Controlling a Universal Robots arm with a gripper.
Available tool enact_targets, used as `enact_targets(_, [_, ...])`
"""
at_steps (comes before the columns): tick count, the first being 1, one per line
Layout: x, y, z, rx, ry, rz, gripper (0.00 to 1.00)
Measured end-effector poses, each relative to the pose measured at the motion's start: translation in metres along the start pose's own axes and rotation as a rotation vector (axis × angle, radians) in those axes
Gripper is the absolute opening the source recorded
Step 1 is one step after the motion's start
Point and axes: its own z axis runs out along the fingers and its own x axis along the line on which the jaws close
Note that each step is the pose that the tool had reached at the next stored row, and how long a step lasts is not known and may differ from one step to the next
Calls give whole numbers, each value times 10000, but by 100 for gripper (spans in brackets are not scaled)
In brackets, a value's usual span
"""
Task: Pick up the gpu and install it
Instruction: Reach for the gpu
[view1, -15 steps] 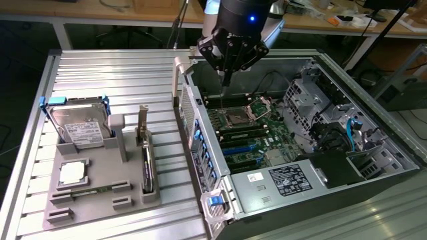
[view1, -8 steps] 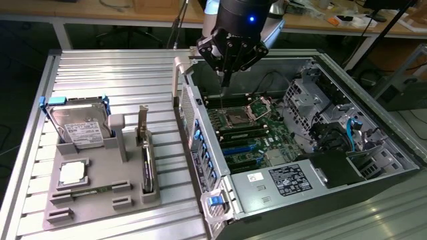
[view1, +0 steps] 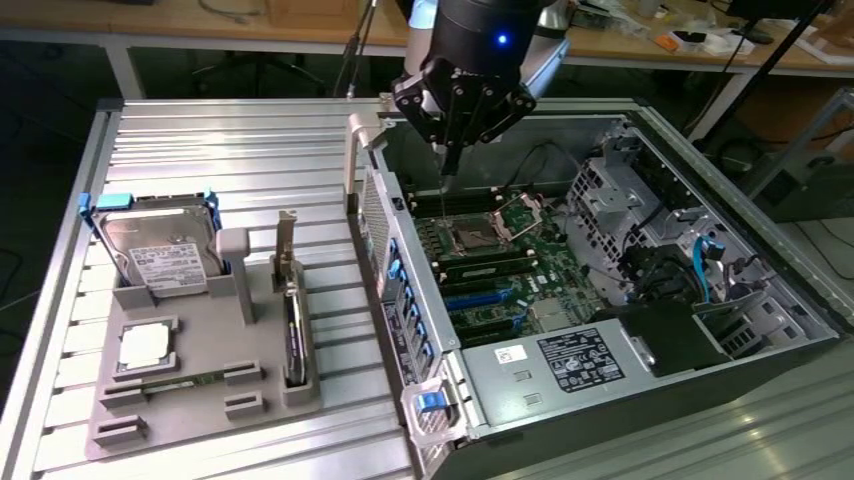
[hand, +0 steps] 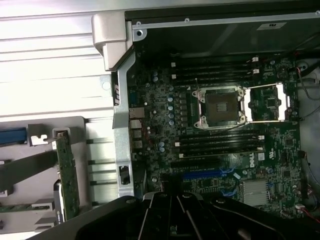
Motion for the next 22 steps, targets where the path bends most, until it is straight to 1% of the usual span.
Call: enact_targets(22, [44,-48,-3,0,0,1,11])
